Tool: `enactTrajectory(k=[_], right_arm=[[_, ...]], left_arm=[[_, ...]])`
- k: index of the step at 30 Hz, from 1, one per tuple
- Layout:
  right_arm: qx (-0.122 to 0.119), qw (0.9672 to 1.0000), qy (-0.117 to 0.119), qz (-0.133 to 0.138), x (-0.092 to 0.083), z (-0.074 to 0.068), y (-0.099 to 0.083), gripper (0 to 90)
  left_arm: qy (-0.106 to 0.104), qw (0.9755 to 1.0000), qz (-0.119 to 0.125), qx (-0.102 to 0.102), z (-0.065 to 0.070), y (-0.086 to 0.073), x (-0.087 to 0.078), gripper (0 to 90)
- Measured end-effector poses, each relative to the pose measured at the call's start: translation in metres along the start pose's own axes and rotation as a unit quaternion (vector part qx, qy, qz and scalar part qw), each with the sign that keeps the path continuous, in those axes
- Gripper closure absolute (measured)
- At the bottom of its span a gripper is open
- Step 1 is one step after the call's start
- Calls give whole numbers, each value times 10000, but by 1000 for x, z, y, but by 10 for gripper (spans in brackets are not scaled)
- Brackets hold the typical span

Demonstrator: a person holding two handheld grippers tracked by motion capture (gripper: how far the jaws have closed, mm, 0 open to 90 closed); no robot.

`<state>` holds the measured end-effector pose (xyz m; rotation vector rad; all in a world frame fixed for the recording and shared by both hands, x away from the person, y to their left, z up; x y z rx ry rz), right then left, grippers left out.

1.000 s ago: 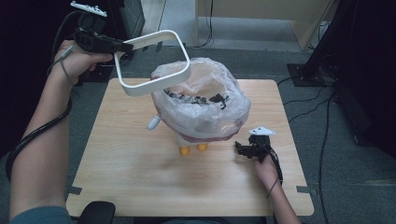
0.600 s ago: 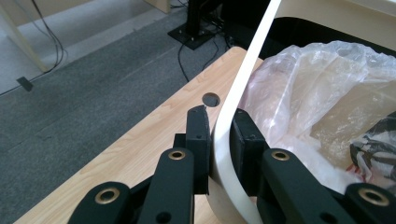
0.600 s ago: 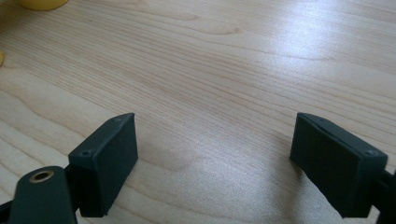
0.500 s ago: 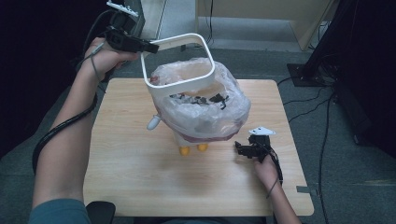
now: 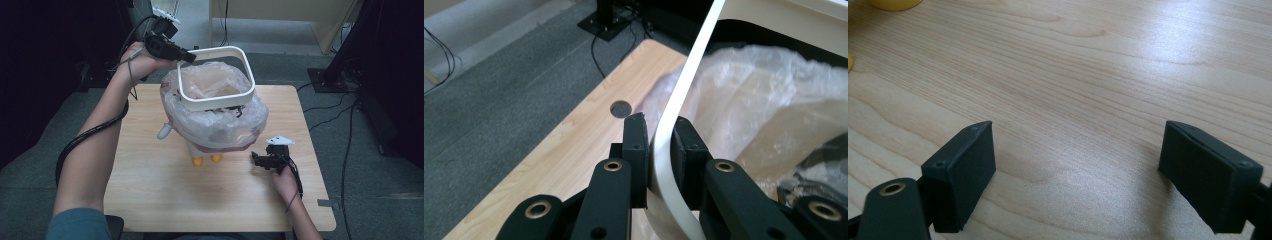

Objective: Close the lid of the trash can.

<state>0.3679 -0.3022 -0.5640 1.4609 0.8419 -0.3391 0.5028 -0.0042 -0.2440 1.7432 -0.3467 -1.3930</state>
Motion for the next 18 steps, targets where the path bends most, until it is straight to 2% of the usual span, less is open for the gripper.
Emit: enactTrajectory(k=[6, 11, 14, 18], right_arm=[[-31, 10000, 19, 0, 0, 0, -1, 148], [-33, 10000, 18, -2, -1, 0, -1, 148], [-29, 10000, 20, -4, -1, 0, -1, 148], [-29, 10000, 20, -1, 0, 0, -1, 148]], left_arm=[[-12, 10000, -41, -63, 3, -15, -9, 802], [-142, 9998, -70, -148, 3, -20, -17, 802], [15, 9998, -187, -57, 2, -22, -14, 806], [69, 9999, -99, -22, 2, -22, -10, 807]])
Point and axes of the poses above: each handheld gripper's, and its own axes: x roughly forward along the jaws, y roughly out of its top, z roughly to its right, the point moved 6 cm from there along x, roughly forward along the jaws, and after that the axes turned 6 degrees about x, right-handed, at the moved point
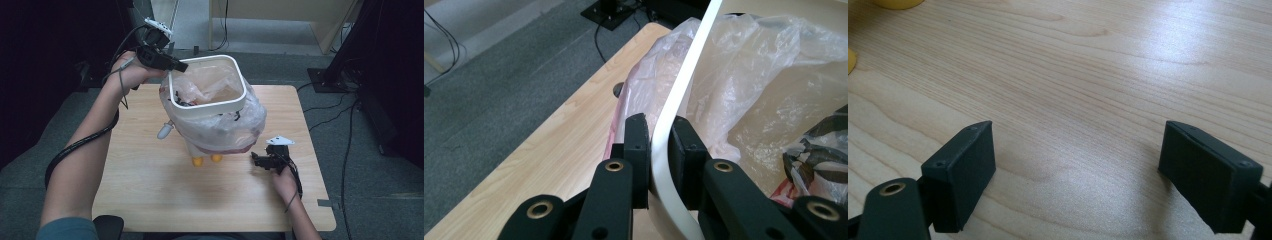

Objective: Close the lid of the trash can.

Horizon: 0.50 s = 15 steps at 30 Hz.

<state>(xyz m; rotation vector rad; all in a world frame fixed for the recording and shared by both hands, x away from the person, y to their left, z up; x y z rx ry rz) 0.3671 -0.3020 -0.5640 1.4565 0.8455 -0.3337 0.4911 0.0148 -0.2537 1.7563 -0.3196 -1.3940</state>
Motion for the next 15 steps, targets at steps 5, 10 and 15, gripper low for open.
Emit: enactTrajectory(k=[5, 10, 15], right_arm=[[0, 10000, -1, 0, 0, 0, 0, 148], [-1, 10000, -1, 1, 0, 0, 0, 148], [-1, 10000, 0, 0, 0, 0, 0, 148]], left_arm=[[106, 9999, -11, 83, -1, 2, 2, 806], [88, 9999, 43, 72, -1, 1, 1, 804], [15, 10000, 44, 63, 1, 0, 0, 802]])
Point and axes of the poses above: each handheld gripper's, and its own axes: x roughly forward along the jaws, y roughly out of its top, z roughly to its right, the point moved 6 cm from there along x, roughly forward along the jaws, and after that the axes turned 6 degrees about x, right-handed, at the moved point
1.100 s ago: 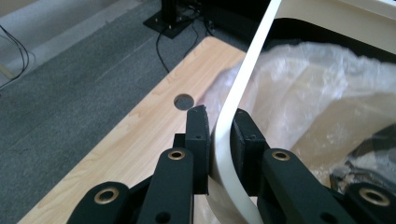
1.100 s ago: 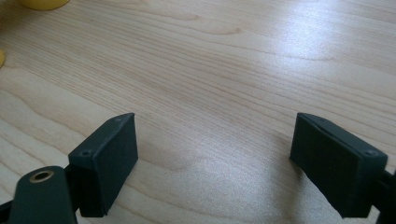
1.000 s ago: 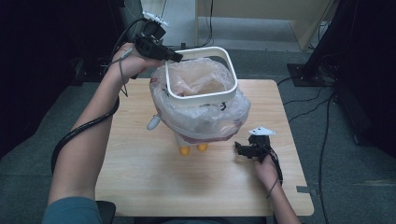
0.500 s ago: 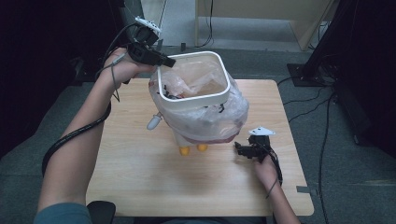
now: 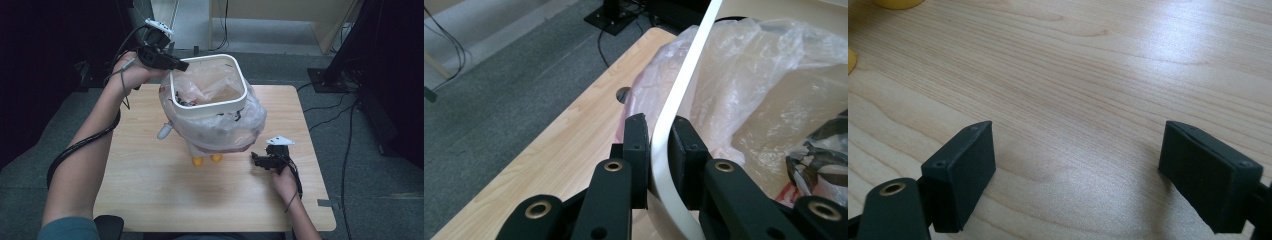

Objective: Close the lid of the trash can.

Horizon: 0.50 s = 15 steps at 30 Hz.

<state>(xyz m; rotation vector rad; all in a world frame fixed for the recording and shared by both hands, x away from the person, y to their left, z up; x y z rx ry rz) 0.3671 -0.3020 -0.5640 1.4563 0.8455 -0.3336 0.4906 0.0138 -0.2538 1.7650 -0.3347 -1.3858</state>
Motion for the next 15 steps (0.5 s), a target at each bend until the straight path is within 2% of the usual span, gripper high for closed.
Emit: enactTrajectory(k=[7, 9, 11, 15], right_arm=[[1, 10000, -1, -1, 0, 0, 0, 148], [0, 10000, 0, 0, 0, 0, 0, 148], [1, 10000, 0, -1, 0, 0, 0, 148], [2, 10000, 0, 0, 0, 0, 0, 148]], left_arm=[[18, 10000, 14, 3, 0, 0, -1, 798], [14, 10000, 36, -4, -1, 0, -1, 771], [-32, 9999, 53, -96, -2, -1, 0, 718], [-90, 9996, 126, -233, -5, -1, -2, 678]])
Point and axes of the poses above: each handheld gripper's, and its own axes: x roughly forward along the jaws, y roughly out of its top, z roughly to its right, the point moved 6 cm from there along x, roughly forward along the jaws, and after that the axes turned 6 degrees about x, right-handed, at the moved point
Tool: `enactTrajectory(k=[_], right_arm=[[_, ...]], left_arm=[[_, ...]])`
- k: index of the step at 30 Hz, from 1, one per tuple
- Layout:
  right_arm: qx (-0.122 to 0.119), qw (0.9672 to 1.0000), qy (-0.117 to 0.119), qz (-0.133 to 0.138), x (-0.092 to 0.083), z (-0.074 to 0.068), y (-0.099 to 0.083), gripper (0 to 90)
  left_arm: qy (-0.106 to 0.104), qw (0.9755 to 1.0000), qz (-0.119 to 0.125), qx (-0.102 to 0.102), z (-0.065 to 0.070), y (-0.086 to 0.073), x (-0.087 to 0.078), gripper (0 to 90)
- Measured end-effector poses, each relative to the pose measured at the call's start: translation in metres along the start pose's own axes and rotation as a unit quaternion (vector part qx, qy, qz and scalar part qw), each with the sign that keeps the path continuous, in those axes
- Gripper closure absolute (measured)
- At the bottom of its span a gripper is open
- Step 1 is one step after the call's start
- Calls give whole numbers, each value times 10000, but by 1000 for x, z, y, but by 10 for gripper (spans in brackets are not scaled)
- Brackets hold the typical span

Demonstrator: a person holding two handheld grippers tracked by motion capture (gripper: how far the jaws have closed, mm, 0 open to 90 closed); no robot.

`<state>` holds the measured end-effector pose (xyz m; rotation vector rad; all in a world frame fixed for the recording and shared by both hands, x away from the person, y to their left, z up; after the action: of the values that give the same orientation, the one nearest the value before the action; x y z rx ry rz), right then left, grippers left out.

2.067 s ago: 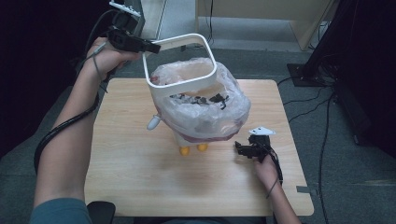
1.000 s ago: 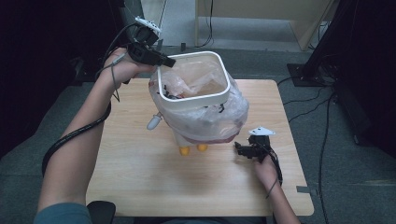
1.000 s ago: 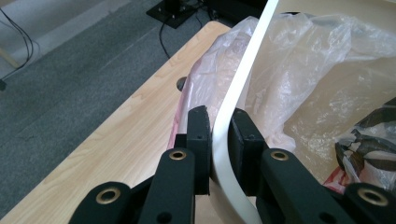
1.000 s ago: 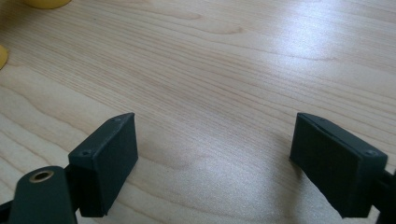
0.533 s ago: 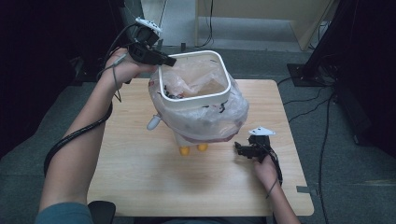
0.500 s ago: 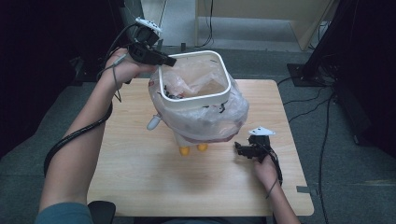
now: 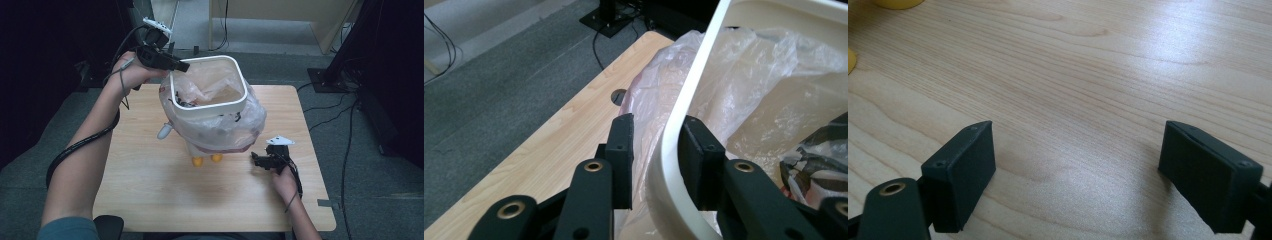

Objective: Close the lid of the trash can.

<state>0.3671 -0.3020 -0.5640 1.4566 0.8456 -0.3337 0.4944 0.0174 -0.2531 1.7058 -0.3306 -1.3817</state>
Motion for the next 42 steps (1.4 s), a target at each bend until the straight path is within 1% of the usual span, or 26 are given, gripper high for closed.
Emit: enactTrajectory(k=[2, 3, 6, 7, 10, 12, 14, 16, 18, 21, 23, 26, 30, 33, 39, 41, 42], right_arm=[[0, 10000, 1, 0, 0, 0, 0, 148], [0, 10000, 0, 0, 0, 0, 0, 148], [-1, 10000, 0, 0, 0, 0, 0, 148], [1, 10000, 0, 0, 0, 0, 0, 148], [1, 10000, 0, 0, 0, 0, 0, 148], [-1, 10000, -2, 0, 0, 0, 0, 148], [-1, 10000, -1, 0, 0, 0, 0, 148], [0, 10000, 0, 0, 0, 0, 0, 148], [-1, 10000, 0, -1, 0, 0, 0, 148], [1, 10000, 1, 0, 0, 0, 0, 148], [1, 10000, 0, 0, 0, 0, 0, 148], [2, 10000, 2, 0, 0, 0, 0, 148], [5, 10000, 4, -1, 0, 0, 0, 148], [6, 10000, 5, -1, 0, 0, 0, 147], [6, 10000, 5, -4, 0, 0, 0, 147], [5, 10000, 4, -1, 0, 0, 0, 147], [6, 10000, 4, -2, 0, 0, 0, 147]], left_arm=[[-2, 10000, 36, -43, -1, 0, -2, 641], [-17, 10000, 54, -61, -1, 0, -2, 637], [6, 9999, 102, -32, -2, 0, -4, 590], [16, 9999, 157, -34, -3, 1, -5, 565], [-81, 9995, 258, -132, -3, 2, -8, 542], [-54, 9996, 252, -138, -4, 2, -9, 511], [-79, 9995, 241, -165, -4, 1, -11, 512], [-49, 9996, 234, -146, -5, 0, -12, 499], [14, 9996, 240, -132, -6, -1, -13, 466], [70, 9994, 279, -187, -9, -1, -15, 426], [42, 9993, 307, -211, -10, -2, -16, 418], [91, 9993, 314, -172, -11, -3, -18, 401], [138, 9990, 372, -201, -13, -4, -23, 389], [150, 9988, 407, -217, -15, -5, -26, 381], [169, 9988, 425, -177, -15, -7, -31, 374], [139, 9985, 490, -198, -15, -7, -33, 373], [130, 9982, 525, -242, -15, -6, -34, 372]])
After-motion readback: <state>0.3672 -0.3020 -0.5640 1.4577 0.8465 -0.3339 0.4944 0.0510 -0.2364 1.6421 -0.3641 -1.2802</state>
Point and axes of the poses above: each handheld gripper's, and its own axes: x roughly forward along the jaws, y roughly out of its top, z roughly to its right, the point moved 6 cm from there along x, roughly forward along the jaws, and after that the axes turned 6 degrees about x, right-handed, at the moved point
